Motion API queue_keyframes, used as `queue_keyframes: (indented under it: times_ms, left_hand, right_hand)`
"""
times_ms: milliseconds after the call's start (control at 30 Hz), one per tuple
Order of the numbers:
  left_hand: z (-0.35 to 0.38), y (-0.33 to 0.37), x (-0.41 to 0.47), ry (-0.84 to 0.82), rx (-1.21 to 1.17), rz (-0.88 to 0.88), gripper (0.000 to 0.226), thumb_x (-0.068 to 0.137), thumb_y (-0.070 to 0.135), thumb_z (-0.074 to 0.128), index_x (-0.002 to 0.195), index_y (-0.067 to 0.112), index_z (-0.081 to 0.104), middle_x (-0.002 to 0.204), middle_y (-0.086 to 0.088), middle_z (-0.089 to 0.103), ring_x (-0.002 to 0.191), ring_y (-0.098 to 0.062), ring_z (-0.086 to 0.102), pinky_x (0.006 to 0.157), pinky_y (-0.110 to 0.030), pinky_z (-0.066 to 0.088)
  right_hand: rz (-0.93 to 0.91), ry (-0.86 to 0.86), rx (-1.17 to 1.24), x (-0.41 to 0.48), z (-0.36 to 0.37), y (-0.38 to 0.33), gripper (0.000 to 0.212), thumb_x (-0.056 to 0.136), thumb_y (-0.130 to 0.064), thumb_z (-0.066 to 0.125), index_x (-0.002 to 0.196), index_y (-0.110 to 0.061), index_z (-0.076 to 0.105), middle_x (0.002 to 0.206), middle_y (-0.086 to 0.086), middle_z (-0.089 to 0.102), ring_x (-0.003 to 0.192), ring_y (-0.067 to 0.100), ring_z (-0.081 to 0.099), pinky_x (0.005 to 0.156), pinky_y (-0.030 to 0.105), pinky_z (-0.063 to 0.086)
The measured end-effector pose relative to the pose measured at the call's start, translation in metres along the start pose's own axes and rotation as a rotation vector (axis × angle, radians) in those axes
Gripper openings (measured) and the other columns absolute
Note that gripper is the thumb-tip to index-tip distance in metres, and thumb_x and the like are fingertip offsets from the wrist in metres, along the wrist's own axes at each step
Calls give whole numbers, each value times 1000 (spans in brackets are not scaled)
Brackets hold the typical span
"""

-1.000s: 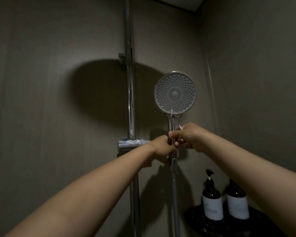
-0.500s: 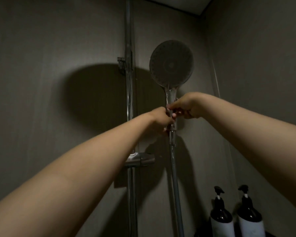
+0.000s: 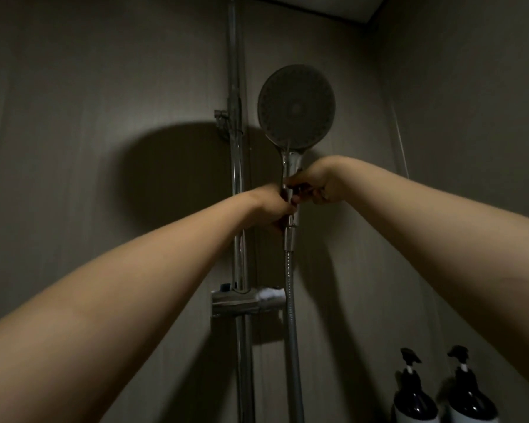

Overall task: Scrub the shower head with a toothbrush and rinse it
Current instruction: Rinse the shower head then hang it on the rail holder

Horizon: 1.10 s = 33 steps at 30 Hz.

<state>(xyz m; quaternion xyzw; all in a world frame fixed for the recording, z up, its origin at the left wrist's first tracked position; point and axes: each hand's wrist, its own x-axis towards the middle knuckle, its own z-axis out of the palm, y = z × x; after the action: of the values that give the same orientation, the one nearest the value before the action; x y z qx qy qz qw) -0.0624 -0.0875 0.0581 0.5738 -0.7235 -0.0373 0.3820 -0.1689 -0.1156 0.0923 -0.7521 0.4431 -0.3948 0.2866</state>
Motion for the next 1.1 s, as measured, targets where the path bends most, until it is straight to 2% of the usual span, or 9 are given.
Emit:
queue_keyframes:
  times_ms: [200, 267, 333, 400, 533, 667, 800, 933, 1100]
  left_hand:
    - [-6, -5, 1, 7, 59, -43, 5, 95, 7, 46, 95, 11, 50, 80, -7, 50, 90, -26, 54, 96, -45, 50]
    - [-6, -7, 2, 34, 104, -44, 6, 95, 7, 46, 98, 11, 49, 78, -6, 49, 87, -25, 54, 91, -42, 50]
    - [-8, -8, 2, 48, 136, -31, 8, 95, 7, 46, 101, 11, 48, 82, -9, 51, 83, -24, 53, 84, -41, 52]
    - [-11, -9, 3, 64, 164, -19, 13, 95, 8, 47, 107, 10, 51, 92, -15, 51, 87, -27, 53, 88, -44, 51]
    - [-16, -10, 3, 58, 88, -52, 14, 95, 8, 48, 110, 9, 49, 78, -7, 50, 77, -22, 56, 74, -36, 53]
    - [-14, -13, 3, 17, 114, -118, 31, 94, 8, 50, 125, 4, 46, 80, -5, 51, 89, -25, 58, 87, -40, 54]
    - [-8, -17, 2, -4, 129, -143, 45, 93, 6, 51, 136, 8, 37, 87, -7, 53, 80, -22, 60, 80, -41, 55]
    - [2, -23, -4, -31, 150, -94, 39, 93, 4, 50, 131, 6, 41, 81, -4, 51, 72, -17, 58, 80, -40, 55]
    - [7, -25, -13, -74, 119, -121, 31, 94, 7, 51, 124, 5, 45, 89, -6, 53, 102, -32, 62, 88, -42, 54]
  right_hand:
    - [0, -38, -11, 9, 5, -6, 33, 98, -28, 45, 69, -13, 45, 29, -3, 49, 27, 1, 39, 26, 10, 21]
    - [7, -54, -72, 13, 7, -9, 36, 99, -31, 45, 68, -12, 45, 31, -3, 48, 20, 2, 33, 25, 11, 22]
    - [5, -57, -131, 17, 8, -11, 40, 99, -35, 42, 66, -12, 43, 35, -3, 46, 16, 3, 29, 24, 12, 23]
    - [-3, -65, -93, 22, 9, -13, 39, 99, -34, 43, 66, -12, 42, 30, -3, 45, 17, 3, 30, 23, 12, 23]
    - [-5, -53, -62, 26, 9, -14, 36, 97, -33, 47, 67, -13, 45, 53, 0, 48, 23, 3, 33, 24, 12, 22]
    - [-3, -77, -70, 23, 10, -10, 36, 95, -29, 52, 65, -12, 47, 27, -4, 44, 16, 3, 32, 25, 10, 22]
    - [7, -142, -174, 24, 17, -4, 39, 96, -32, 49, 63, -12, 45, 26, -5, 38, 17, 3, 28, 24, 12, 21]
    - [-3, -140, -183, 27, 22, 6, 38, 97, -29, 50, 64, -12, 43, 24, -5, 36, 17, 3, 27, 24, 12, 21]
    - [21, -157, -142, 25, 21, 20, 37, 96, -28, 51, 63, -13, 45, 25, -7, 37, 17, 2, 27, 24, 12, 21]
